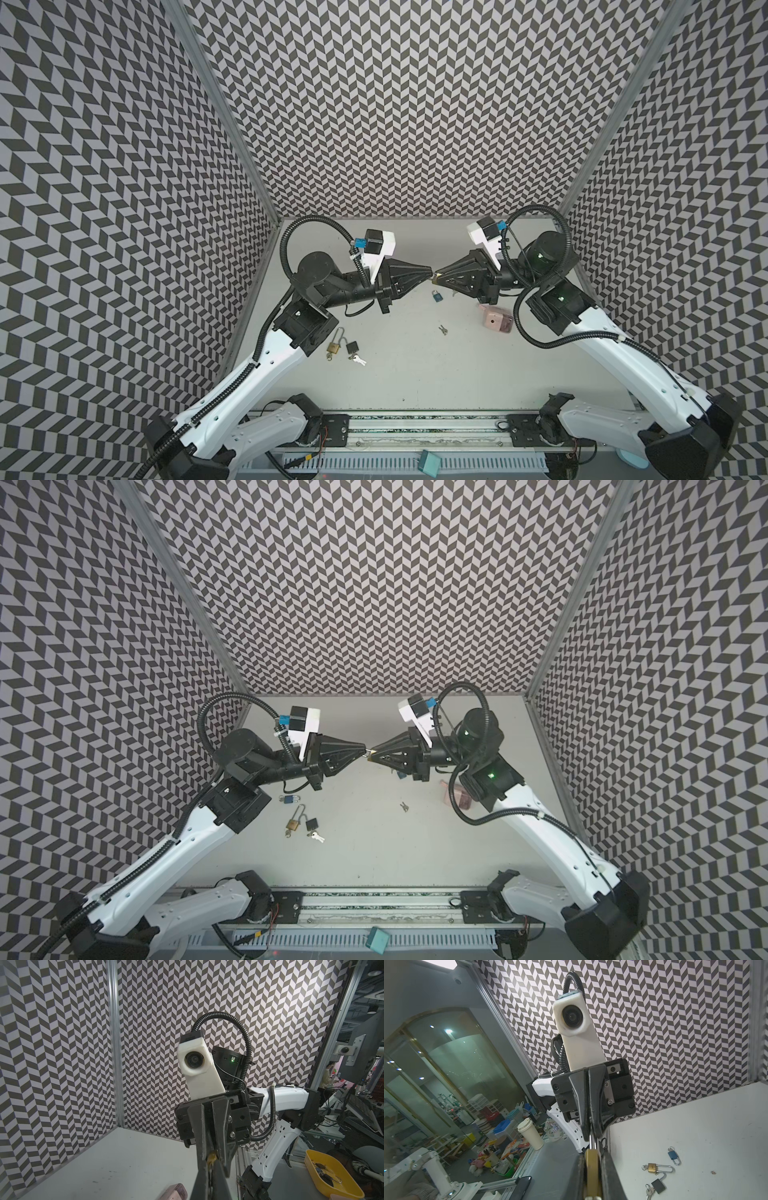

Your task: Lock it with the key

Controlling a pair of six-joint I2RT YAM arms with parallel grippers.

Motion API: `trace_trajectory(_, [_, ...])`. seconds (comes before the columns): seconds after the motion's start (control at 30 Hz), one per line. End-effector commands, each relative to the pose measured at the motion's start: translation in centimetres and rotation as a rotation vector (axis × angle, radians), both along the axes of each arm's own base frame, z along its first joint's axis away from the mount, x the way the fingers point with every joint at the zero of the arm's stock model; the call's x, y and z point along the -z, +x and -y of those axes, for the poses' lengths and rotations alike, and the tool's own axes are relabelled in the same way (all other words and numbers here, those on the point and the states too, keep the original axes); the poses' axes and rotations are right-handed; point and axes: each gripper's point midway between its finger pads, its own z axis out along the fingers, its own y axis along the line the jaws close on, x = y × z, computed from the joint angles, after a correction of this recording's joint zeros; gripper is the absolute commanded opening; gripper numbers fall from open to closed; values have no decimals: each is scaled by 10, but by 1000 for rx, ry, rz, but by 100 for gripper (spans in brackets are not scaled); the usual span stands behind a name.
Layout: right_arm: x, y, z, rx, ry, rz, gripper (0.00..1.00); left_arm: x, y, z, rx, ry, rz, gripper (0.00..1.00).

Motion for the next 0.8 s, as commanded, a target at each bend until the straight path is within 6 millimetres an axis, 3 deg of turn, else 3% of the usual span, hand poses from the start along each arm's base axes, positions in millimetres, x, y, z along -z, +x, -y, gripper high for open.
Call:
trace_trajectory(0.0, [-31,19,-1,178,94,168,0,39,-35,25,218,84,-118,0])
trace_trajectory(0.33, [-48,1,-1,63,184,140,0,51,-38,37,250,96,-145,0])
trace_trajectory(0.5, [-48,-13,-3,-66,189,51,0,49,-28,34,179,102,-127,0])
trace_trajectory(0.6, [-42,-8,-5,-48,158,11,0,44,-25,34,160,101,-118,0])
trace_trajectory(0.77, [-28,16,-6,118,75,56,0,42,-21,34,137,114,-115,0])
